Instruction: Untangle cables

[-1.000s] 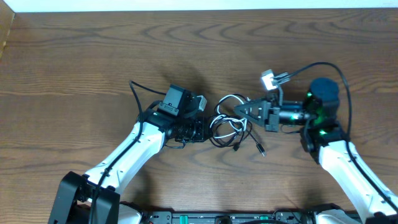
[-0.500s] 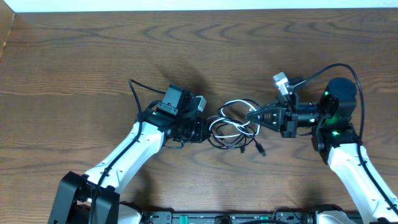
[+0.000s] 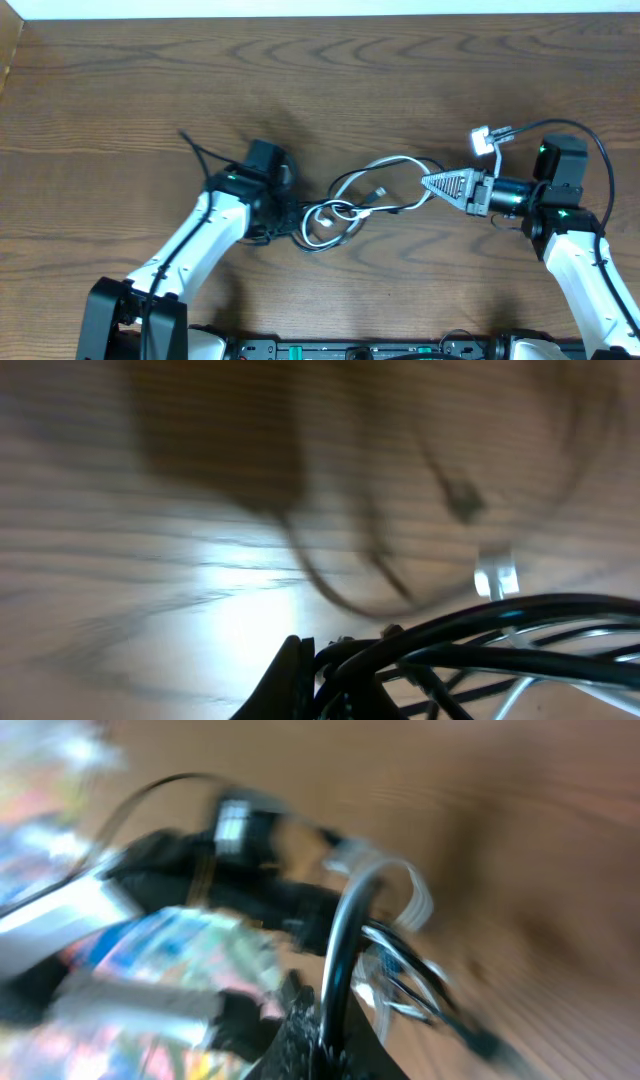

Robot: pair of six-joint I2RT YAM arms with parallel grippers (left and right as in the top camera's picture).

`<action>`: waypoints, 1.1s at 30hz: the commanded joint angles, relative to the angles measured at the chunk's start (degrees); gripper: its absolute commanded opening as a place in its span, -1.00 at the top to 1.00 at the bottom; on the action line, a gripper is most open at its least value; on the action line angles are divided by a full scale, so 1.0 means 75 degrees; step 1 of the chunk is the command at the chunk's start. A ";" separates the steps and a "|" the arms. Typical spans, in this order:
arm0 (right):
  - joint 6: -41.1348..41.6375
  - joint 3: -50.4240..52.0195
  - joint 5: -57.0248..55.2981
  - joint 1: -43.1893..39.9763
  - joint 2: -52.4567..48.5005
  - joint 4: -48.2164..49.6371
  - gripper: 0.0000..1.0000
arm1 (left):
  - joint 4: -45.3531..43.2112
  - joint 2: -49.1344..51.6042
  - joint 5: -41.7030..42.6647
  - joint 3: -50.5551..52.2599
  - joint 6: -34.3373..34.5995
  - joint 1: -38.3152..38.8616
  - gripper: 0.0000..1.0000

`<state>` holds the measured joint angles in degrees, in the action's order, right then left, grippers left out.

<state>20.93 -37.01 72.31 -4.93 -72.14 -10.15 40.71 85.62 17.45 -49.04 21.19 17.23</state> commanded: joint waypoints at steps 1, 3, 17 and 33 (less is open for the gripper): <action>-0.0571 -0.0085 -0.3174 -0.0117 0.0134 -0.0825 0.98 | 0.0143 0.0015 -0.0370 -0.0017 0.0254 -0.0685 0.85; -0.0079 -0.0085 -0.4540 -0.0117 0.0134 -0.1326 0.98 | 0.0111 0.0015 0.0178 -0.0017 0.0041 -0.1008 0.85; 0.0259 -0.0085 -0.5482 -0.0079 0.0134 -0.1935 0.63 | -0.0224 0.0015 0.3987 -0.0017 -0.1827 -0.2215 0.85; 0.0863 -0.0085 -0.5954 0.1746 0.0131 -0.1705 -0.25 | -0.0758 0.0015 0.3928 -0.0017 -0.1647 -0.0866 0.41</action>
<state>23.88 -36.99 32.27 5.30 -72.07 -22.87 35.55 85.62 46.26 -49.04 8.86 9.30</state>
